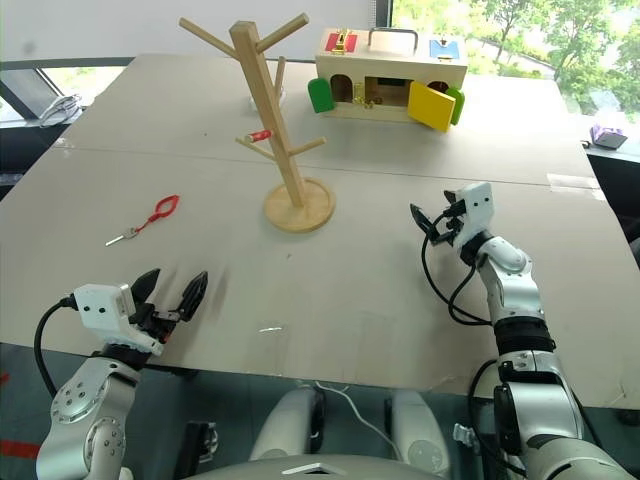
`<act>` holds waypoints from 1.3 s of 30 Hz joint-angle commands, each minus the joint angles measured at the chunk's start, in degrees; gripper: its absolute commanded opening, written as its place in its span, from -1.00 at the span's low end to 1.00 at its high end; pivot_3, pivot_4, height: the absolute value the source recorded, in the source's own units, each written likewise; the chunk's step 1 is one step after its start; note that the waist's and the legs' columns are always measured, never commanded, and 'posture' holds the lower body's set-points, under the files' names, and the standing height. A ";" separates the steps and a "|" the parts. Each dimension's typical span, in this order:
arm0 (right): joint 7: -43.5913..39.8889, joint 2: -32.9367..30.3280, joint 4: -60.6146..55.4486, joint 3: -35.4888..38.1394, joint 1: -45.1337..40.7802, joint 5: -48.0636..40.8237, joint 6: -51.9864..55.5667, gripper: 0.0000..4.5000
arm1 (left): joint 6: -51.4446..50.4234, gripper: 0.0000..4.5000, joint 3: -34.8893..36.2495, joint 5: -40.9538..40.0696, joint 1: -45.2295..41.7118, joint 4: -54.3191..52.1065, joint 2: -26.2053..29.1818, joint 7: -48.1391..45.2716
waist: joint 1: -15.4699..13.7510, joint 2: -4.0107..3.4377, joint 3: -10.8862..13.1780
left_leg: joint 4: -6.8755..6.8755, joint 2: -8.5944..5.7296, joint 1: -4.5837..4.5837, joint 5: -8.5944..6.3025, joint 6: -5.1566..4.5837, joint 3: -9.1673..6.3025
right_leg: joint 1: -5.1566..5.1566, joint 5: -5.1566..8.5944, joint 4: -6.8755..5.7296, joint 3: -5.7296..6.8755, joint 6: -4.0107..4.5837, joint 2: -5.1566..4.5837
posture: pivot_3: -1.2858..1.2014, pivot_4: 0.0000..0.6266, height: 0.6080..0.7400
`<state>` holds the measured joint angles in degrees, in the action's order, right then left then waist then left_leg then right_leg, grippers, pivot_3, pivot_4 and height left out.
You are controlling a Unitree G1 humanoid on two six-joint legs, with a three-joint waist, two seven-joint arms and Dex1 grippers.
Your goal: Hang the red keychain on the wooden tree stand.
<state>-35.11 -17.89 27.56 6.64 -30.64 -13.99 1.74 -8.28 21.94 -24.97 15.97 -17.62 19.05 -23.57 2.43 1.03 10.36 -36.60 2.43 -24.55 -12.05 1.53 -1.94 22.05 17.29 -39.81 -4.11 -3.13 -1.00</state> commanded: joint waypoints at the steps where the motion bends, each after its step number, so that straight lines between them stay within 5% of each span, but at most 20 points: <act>1: -0.41 -0.41 -0.80 0.64 -1.14 -0.44 -1.34 0.98 | 1.44 1.00 0.00 -0.37 -0.08 -2.16 -0.20 -0.40 | -0.01 0.00 0.00 | 0.00 0.00 0.00 0.00 0.00 0.00 | 0.00 0.00 0.00 0.00 0.00 0.00 | 0.03 -0.52 1.00; 18: -1.09 -0.86 -1.03 1.37 -0.36 -1.06 -0.98 0.98 | 2.19 1.00 -0.52 0.98 -2.08 -0.36 0.27 -1.12 | -0.02 0.00 0.00 | 0.00 0.00 0.00 0.00 0.00 0.00 | 0.00 0.00 0.00 0.00 0.00 0.00 | 0.03 -0.52 1.00; 22: -8.20 -1.78 -5.74 -0.30 2.15 -3.20 -1.77 0.98 | 1.00 1.00 -0.04 -0.12 -3.42 0.81 1.08 -2.08 | -0.05 0.00 0.00 | 0.00 0.00 0.00 0.00 0.00 0.00 | 0.00 0.00 0.00 0.00 0.00 0.00 | 0.03 -0.52 1.00; 30: -29.23 -9.82 -23.96 -5.29 14.75 -10.42 0.16 0.98 | -4.51 1.00 1.20 -2.69 -12.69 8.17 7.30 -5.39 | -0.35 0.02 -0.01 | -0.03 -0.01 -0.01 0.00 0.00 -0.11 | -0.09 0.01 0.04 0.11 -0.01 0.00 | 0.03 -0.52 1.00; 39: -32.50 -12.96 -28.27 -7.10 17.45 -10.05 0.20 0.98 | -8.03 1.00 3.14 -3.36 -25.98 28.35 19.55 -13.78 | 0.10 0.03 0.02 | 0.02 0.06 0.31 0.00 0.00 -0.03 | -0.30 0.02 0.03 0.05 -0.02 0.07 | 0.03 -0.52 1.00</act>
<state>-68.23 -31.14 1.01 -0.99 -12.64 -23.45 2.46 -16.58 24.18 -29.16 -7.50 6.71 35.73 -35.07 2.53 1.07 10.38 -36.57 2.49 -24.24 -12.06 1.54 -1.99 21.75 17.32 -39.78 -4.04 -3.15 -0.92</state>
